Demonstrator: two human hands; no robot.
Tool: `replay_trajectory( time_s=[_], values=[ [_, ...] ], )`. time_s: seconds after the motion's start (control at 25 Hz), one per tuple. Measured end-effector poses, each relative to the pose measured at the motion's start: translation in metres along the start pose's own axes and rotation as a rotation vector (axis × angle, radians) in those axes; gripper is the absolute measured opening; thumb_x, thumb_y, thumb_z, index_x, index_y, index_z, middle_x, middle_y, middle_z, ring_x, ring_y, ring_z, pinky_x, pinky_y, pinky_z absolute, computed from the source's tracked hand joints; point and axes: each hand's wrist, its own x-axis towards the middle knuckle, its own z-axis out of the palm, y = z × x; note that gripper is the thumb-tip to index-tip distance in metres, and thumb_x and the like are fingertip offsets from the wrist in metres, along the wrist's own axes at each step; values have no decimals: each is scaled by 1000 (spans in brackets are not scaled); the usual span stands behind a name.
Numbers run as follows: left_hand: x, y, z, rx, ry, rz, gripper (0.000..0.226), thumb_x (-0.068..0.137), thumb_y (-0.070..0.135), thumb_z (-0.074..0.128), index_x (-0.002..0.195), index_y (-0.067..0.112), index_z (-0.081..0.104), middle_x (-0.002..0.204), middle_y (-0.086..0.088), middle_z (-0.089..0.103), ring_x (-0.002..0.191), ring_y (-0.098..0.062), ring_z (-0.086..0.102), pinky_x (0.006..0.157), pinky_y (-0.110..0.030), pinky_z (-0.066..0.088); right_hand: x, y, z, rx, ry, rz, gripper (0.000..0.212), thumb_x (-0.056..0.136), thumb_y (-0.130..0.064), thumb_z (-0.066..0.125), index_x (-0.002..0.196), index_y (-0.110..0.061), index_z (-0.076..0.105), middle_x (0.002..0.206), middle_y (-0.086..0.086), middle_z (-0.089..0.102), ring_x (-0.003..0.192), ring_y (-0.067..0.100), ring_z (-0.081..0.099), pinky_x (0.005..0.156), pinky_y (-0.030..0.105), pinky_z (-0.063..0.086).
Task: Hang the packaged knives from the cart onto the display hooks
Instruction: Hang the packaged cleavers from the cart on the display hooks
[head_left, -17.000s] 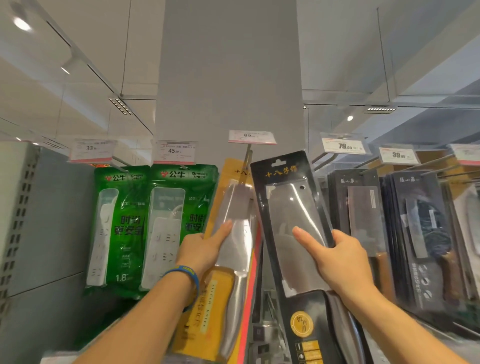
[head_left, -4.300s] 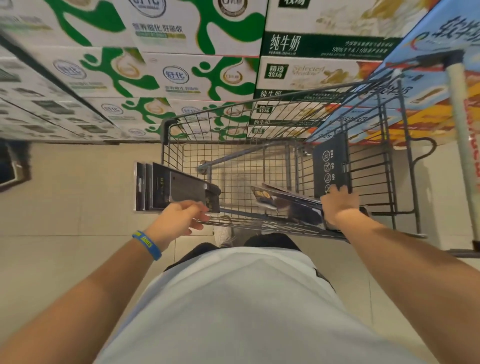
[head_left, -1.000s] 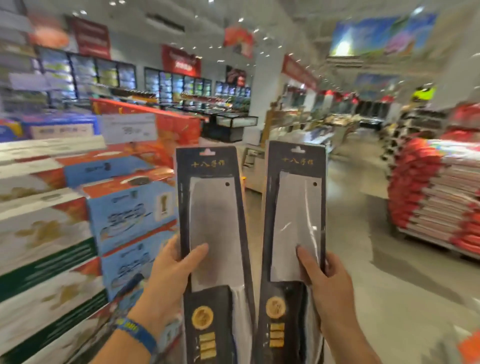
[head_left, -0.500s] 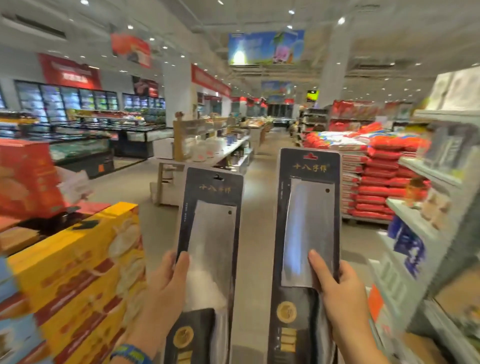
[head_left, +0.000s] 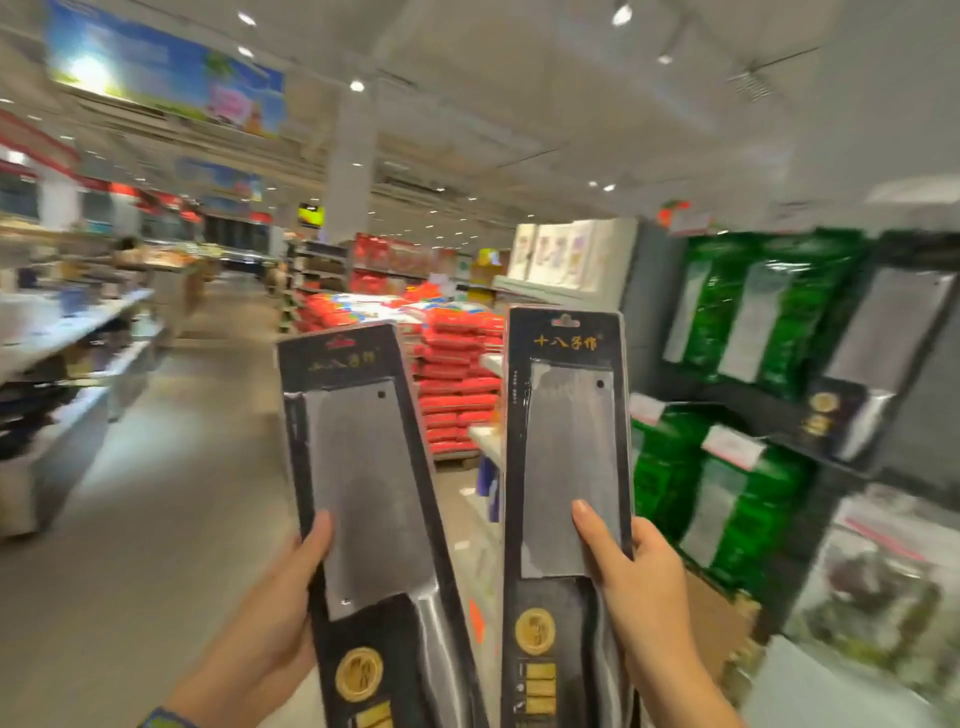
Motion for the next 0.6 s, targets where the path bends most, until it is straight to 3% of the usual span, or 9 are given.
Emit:
replay_trajectory(
  time_s=[0.16,0.28,0.36,0.48,0.6],
  values=[
    [70,-24,80,168,-180,147,19,92,50,56,103,46,69,109,9,74,98,-12,72,76,-34,57,43,1,-51,-80,175,-37,49,71,-69,75,85,-22,73,79,-11,76,74,10,73,77,51,60],
    [107,-47,150,246,-267,319,11,95,30,62,104,34,68,99,1,76,83,-11,74,59,-21,56,70,14,-93,-98,290,-58,46,75,-66,77,88,-21,73,83,-8,77,79,15,75,79,52,60],
    [124,-65,196,263,-344,376,19,90,10,68,102,25,65,92,-7,76,73,-15,74,55,-20,55,89,22,-119,-99,368,-78,42,76,-62,77,88,-22,72,83,-10,77,77,10,74,78,51,61],
    [140,-95,257,241,-490,403,32,86,1,70,110,21,63,100,-9,76,86,-24,74,70,-34,60,122,39,-155,-96,429,-103,35,80,-56,78,89,-23,73,84,-13,77,77,6,74,79,48,61],
    [163,-112,306,224,-532,435,35,84,17,71,116,26,62,110,-2,74,102,-22,71,86,-39,58,160,55,-184,-97,457,-110,39,80,-60,76,91,-23,72,86,-11,77,79,9,73,80,49,60]
  ],
)
